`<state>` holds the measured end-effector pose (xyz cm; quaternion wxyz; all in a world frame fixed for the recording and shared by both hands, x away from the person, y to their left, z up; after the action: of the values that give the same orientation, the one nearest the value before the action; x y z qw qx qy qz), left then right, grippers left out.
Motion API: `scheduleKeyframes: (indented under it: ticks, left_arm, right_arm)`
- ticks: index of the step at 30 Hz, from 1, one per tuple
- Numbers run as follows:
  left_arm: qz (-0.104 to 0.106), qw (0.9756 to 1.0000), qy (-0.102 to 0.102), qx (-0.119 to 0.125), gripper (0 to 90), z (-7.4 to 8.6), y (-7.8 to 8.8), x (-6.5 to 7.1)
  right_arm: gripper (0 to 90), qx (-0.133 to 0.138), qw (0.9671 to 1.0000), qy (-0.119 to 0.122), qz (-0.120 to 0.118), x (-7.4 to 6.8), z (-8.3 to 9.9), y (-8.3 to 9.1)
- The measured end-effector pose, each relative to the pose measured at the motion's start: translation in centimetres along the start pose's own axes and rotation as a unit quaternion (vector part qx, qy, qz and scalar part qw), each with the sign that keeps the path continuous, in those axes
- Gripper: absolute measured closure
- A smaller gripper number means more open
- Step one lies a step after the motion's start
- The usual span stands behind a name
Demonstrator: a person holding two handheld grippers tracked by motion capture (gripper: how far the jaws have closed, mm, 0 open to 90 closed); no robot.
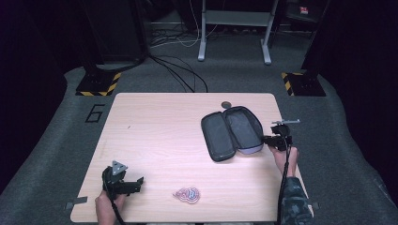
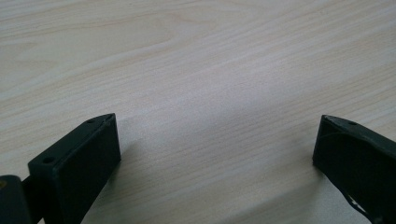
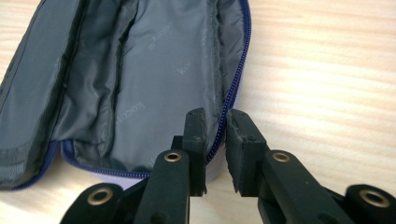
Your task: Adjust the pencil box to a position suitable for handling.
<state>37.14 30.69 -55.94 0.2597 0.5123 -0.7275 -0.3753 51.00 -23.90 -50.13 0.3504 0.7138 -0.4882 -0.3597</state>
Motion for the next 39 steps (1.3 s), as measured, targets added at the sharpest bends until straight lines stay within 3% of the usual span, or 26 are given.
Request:
scheduleKeyframes:
  ticks: [9, 20, 24, 26, 28, 30, 33, 39]
  left_arm:
    - [0.001, 1.0, 0.0, -0.001, 0.7, 0.0, 0.0, 0.0]
    - [0.0, 1.0, 0.0, 0.0, 0.7, 0.0, 0.0, 0.0]
    - [0.0, 1.0, 0.0, 0.001, 0.7, 0.0, 0.0, 0.0]
    - [0.0, 1.0, 0.0, 0.001, 0.7, 0.0, 0.0, 0.0]
    - [0.0, 1.0, 0.0, 0.0, 0.7, 0.0, 0.0, 0.0]
    - [0.0, 1.0, 0.0, 0.0, 0.7, 0.0, 0.0, 0.0]
    - [0.0, 1.0, 0.0, 0.0, 0.7, 0.0, 0.0, 0.0]
    - [0.0, 1.0, 0.0, 0.0, 0.7, 0.0, 0.0, 0.0]
  right_arm:
    - [77.7, -0.003, 0.9997, 0.015, -0.019, -1.0, 1.1, -0.1]
    - [77.1, 0.0, 0.9985, 0.023, -0.049, -3.6, 2.8, 0.1]
    - [71.3, -0.001, 0.9977, 0.048, -0.047, -4.7, 3.3, 0.4]
    - [69.0, 0.005, 0.9976, 0.051, -0.047, -4.7, 3.1, 0.6]
    - [63.5, 0.013, 0.998, 0.037, -0.049, -4.3, 2.7, 1.5]
    - [61.2, 0.024, 0.9982, 0.039, -0.04, -3.7, 2.0, 1.8]
    - [61.4, 0.026, 0.9988, 0.031, -0.029, -2.9, 1.0, 2.1]
    - [65.2, 0.024, 0.9988, 0.043, -0.006, -2.2, -1.0, 1.5]
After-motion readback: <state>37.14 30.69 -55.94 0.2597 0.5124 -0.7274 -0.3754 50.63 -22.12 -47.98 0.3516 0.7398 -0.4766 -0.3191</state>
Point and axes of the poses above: each handheld gripper's, and its own axes: y roughly backward along the jaws, z roughly out of its underside, x roughly to its right, the point moved 4 cm from there along -y, roughly forward along the jaws, and after that the axes turned 11 degrees about -x, right-handed, at the moved point
